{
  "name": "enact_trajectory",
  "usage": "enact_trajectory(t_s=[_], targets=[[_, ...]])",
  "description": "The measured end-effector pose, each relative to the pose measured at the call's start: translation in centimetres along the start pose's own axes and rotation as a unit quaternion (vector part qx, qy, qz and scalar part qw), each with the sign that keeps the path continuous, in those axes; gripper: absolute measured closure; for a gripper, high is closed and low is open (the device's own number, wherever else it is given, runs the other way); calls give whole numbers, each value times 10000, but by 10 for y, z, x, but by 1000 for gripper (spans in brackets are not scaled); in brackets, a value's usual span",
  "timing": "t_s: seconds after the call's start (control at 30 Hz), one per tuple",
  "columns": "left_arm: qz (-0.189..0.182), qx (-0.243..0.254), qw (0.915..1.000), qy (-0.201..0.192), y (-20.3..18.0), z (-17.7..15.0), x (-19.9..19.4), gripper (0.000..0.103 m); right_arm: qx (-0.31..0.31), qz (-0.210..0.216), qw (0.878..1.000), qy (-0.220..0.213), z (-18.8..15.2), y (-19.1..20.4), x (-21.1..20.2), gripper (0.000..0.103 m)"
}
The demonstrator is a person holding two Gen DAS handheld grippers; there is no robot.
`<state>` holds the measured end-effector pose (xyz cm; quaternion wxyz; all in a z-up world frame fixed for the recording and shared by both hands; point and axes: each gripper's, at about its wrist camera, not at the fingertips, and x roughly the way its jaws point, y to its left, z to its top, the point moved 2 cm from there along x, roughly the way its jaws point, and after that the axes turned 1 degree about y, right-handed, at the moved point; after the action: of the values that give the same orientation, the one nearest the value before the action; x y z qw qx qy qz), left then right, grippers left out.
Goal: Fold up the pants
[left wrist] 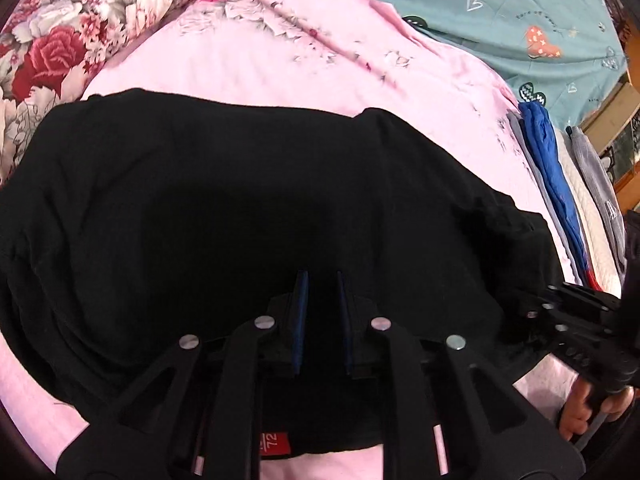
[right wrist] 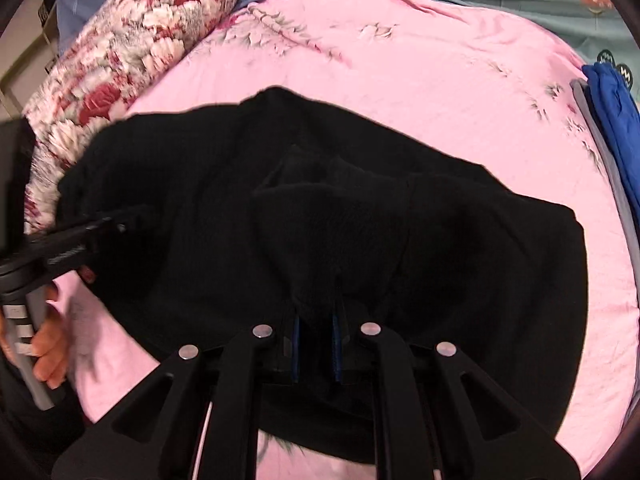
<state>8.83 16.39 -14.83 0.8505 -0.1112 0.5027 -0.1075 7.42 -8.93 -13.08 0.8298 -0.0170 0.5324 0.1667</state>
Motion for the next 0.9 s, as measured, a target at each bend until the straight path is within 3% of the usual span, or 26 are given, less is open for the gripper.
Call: enact_trajectory(t_s=[0.17, 0.27, 0.33, 0.47, 0.5, 0.6, 0.63, 0.73, 0.83, 0.9], targets=[[-212, -11, 9996, -172, 4, -3, 5, 88, 27, -67, 10000, 41, 4, 3, 2, 91], [-425, -130, 9989, -165, 9, -2, 7, 88, -126, -36, 9998, 121, 4, 14, 4, 74], [-642, -265, 9975, -141, 13, -1, 7, 88, -205, 146, 9995, 166, 3, 22, 0, 56], [-1117, -644, 9916, -51, 26, -1, 9, 88, -251, 938, 9952, 143, 6, 29, -31, 50], [-1142, -661, 9912, -50, 27, -2, 9, 88, -141, 957, 9953, 9, 11, 23, -40, 49], [-1002, -531, 9935, -91, 22, -3, 8, 88, 34, 290, 9988, -384, 24, 3, -45, 54], [-946, -482, 9943, -105, 20, -3, 8, 88, 35, 12, 9991, -418, 29, -4, -40, 72], [-804, -349, 9961, -139, 15, -4, 8, 88, 251, 226, 9992, -234, 40, -16, -13, 87], [-761, -297, 9965, -152, 16, -4, 8, 88, 308, 215, 9992, 126, 37, -18, 22, 87], [-739, -287, 9968, -112, 16, -4, 10, 87, 146, 29, 9999, 41, 36, -12, 24, 87]])
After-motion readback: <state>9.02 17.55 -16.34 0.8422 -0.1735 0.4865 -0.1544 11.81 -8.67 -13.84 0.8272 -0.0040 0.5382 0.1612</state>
